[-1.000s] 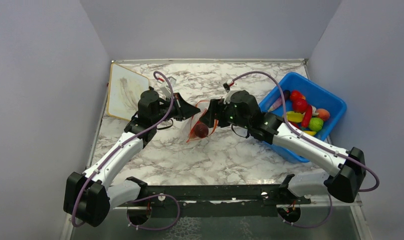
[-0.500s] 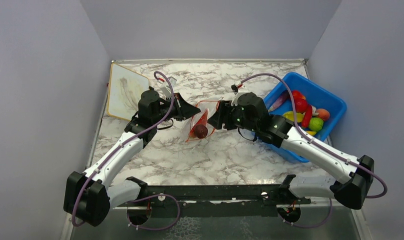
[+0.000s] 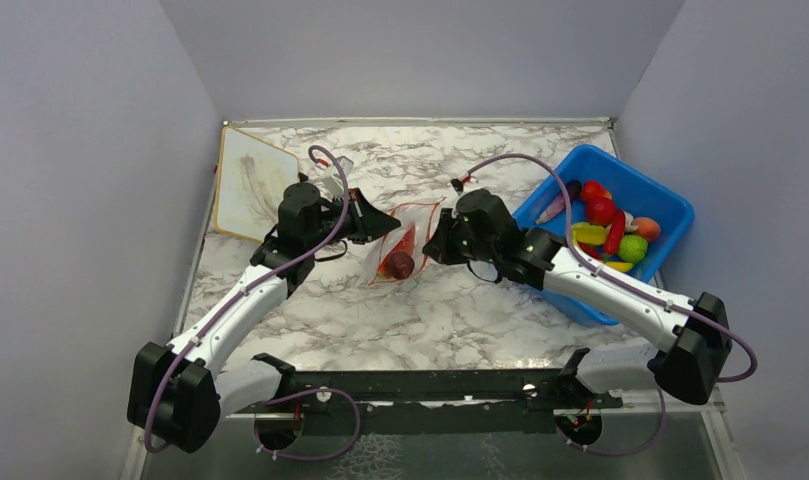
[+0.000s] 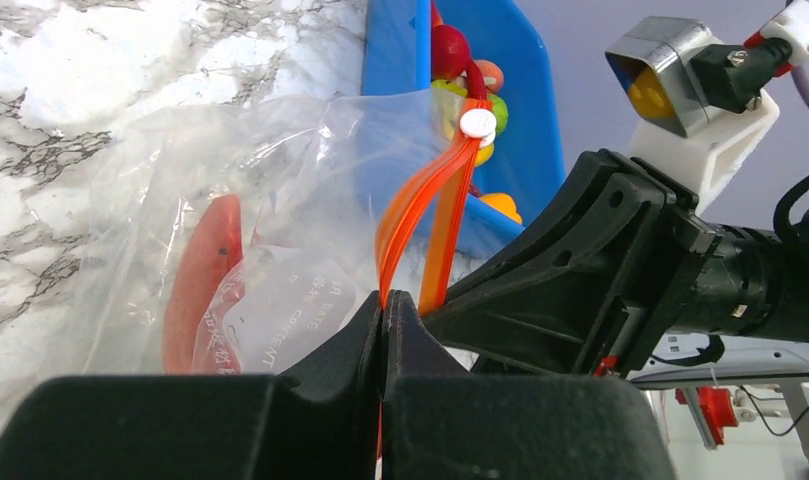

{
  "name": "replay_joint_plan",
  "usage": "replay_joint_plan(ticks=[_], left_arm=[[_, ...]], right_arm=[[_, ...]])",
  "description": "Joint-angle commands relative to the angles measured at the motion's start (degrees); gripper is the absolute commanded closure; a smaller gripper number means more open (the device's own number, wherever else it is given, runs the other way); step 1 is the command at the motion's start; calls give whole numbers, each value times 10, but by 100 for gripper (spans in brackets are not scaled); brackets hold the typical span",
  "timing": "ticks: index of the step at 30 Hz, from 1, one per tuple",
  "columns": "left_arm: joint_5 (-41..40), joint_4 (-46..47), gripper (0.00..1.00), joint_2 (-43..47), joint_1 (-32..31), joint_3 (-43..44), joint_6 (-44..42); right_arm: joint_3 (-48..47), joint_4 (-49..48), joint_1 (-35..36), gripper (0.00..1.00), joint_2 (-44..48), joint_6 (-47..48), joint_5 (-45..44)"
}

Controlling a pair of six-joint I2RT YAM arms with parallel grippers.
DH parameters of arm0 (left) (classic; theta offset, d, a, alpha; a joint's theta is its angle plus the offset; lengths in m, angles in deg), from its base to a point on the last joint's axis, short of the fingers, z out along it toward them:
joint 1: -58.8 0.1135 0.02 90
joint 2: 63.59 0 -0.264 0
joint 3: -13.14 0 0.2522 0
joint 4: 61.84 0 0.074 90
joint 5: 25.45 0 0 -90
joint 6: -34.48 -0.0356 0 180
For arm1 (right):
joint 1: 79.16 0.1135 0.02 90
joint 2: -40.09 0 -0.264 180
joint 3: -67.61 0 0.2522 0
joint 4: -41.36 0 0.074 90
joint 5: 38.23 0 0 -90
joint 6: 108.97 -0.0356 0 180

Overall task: Place the food in the zip-top bag and seal the zipper
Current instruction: Place the fake fruit in the zipper food storage bag.

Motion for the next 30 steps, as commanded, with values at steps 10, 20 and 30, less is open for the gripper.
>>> replay_joint_plan(ticks=[10,20,30], left_arm=[[-69,-38,100,5,2,-6,-76],[-85,-138,100,50,14,105,-96],[-66,-132,100,36,3,58,-132]], right_arm=[[-46,-110,3,99,-3,-8,33],[-33,-51,-6,99,-9,26,-86],[26,-150,-49,99,-75,0,60]])
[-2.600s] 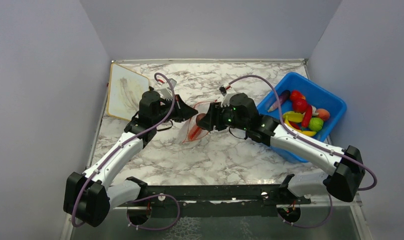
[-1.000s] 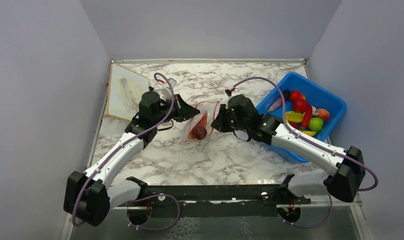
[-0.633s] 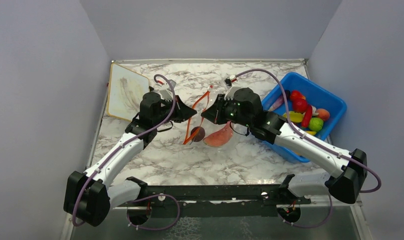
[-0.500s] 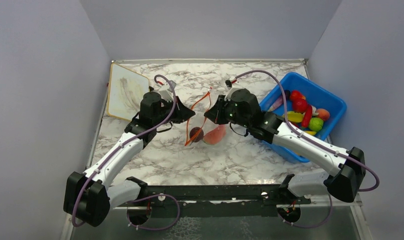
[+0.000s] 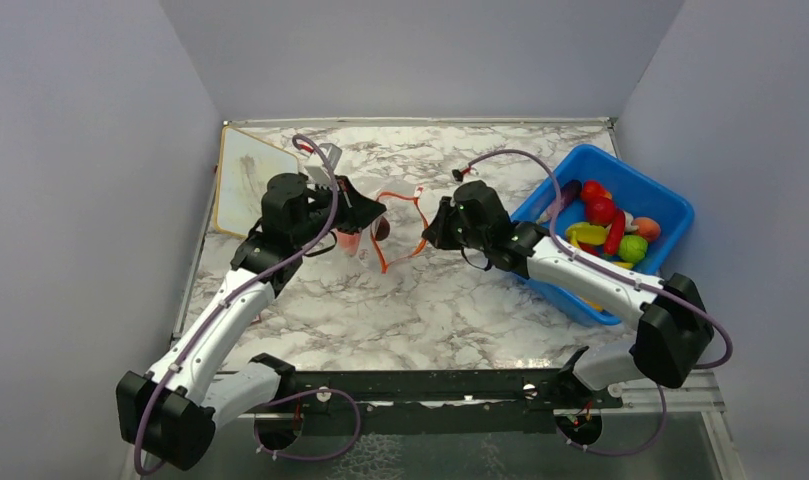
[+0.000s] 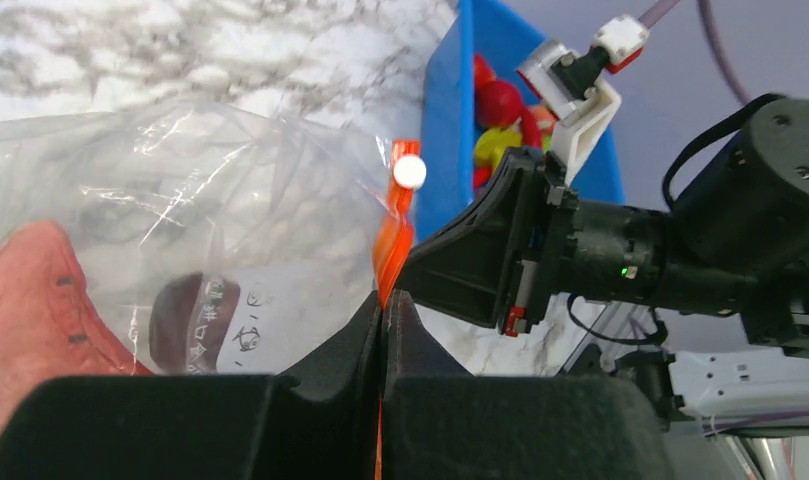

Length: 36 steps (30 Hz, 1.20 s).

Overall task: Place the food in the zip-top bag and seal the zipper
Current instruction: Place the fake fruit in the zipper food storage bag, then pick up the fake fruit from the bin.

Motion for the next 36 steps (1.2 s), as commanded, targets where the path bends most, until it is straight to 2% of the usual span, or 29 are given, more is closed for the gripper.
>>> replay_joint_plan(ticks=[1,6,14,22,25,31,33,36], left_arm=[[12,-22,100,-25,-6,-30,-42],[-16,-39,100,-25,-5,-25,-76],[5,-4,100,-35,-6,-54,-108],[25,36,100,-34,-5,-83,-85],[29,41,100,-32,-5,-85,-84],[17,33,100,-35,-6,-82,-104],[18,33,100,-35,-6,-84,-106],[19,34,100,-35,-5,-87,-111]], right_arm=[[13,-52,-2,99,-20,-9,67],[2,-57,-1,99,-13,3,73],[17,-58,-2,97,-23,27,80],[-22,-4,-2,62,-6,66,55],[-46,38,-2,52,10,81,35],[-49,58,-29,43,51,139,7],[-56,74,-54,42,57,151,11],[-76,106,-61,44,64,168,-48]])
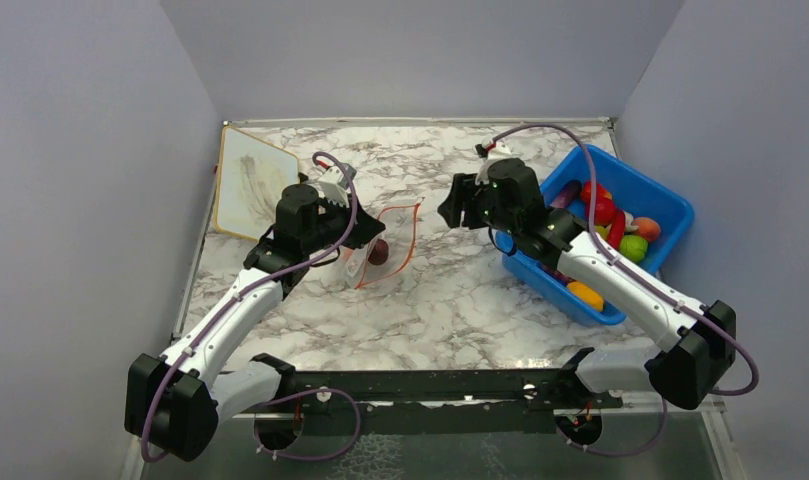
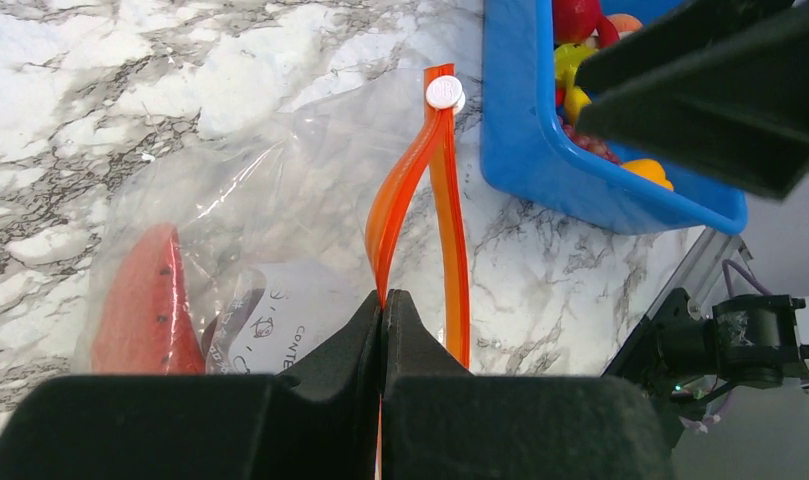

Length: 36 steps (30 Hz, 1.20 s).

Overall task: Place the food in the zip-top bag and seal the zipper
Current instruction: Pick up the fake fruit from the bin.

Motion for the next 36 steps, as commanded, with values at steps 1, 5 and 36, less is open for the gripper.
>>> replay_joint_plan(ticks=[1,5,36], left_arm=[[6,18,100,1,-1,-9,-18],[-3,9,100,4,-1,-8,-30],[8,14,100,21,0,-14,-31]], right_arm=[[-38,56,-19,45,14,48,-84],[-64,99,-45,44,20,57,-129],[0,84,-410,50,-109,94,-192]])
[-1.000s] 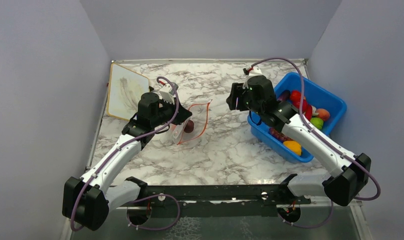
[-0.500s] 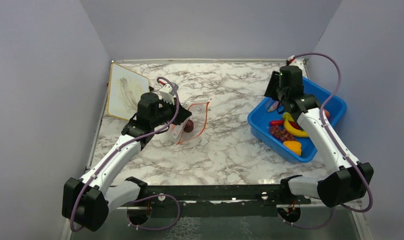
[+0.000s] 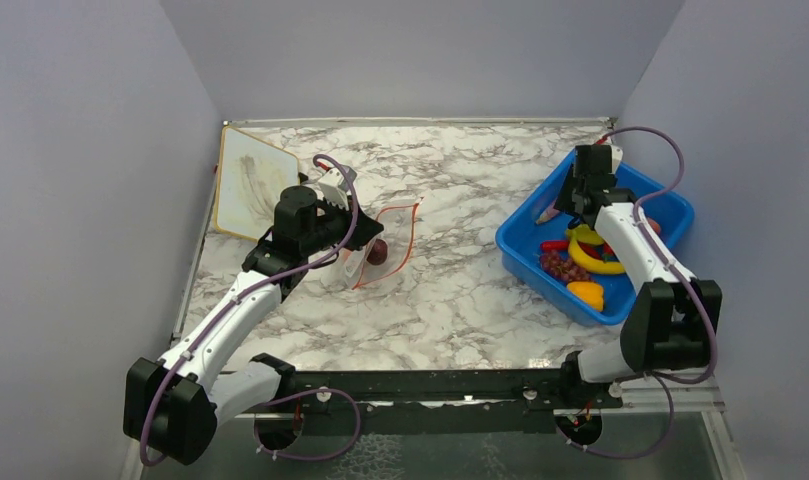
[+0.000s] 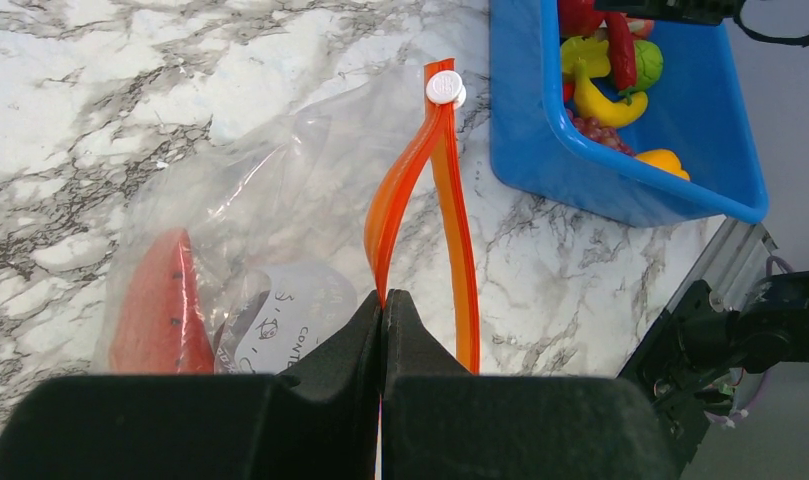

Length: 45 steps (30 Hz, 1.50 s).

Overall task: Place the food in the zip-top bag and seal the zipper
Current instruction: Pick up the fake fruit from the bin.

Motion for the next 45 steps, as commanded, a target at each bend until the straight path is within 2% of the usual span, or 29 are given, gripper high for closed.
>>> replay_joint_plan(ticks=[1,12,18,32,36,45], left_arm=[[13,18,100,9,0,-10,0],[29,22,100,-6,1,-9,9],[26,22,100,2,1,-12,8],[22,19,100,4,0,-11,6],[19,16,100,7,0,-12,5],[14,14,100,12,1,-12,2]], right_arm=[[-12,-5,-24,51,-43,35,-14],[-3,19,-26,56,-108,53,-13],[-17,46,-26,58,-141,42,-53],[-22,41,-26,63,-165,50,-32],[-21,39,-26,69,-161,55,-36],[-19,31,-11,88,-144,72,-40]])
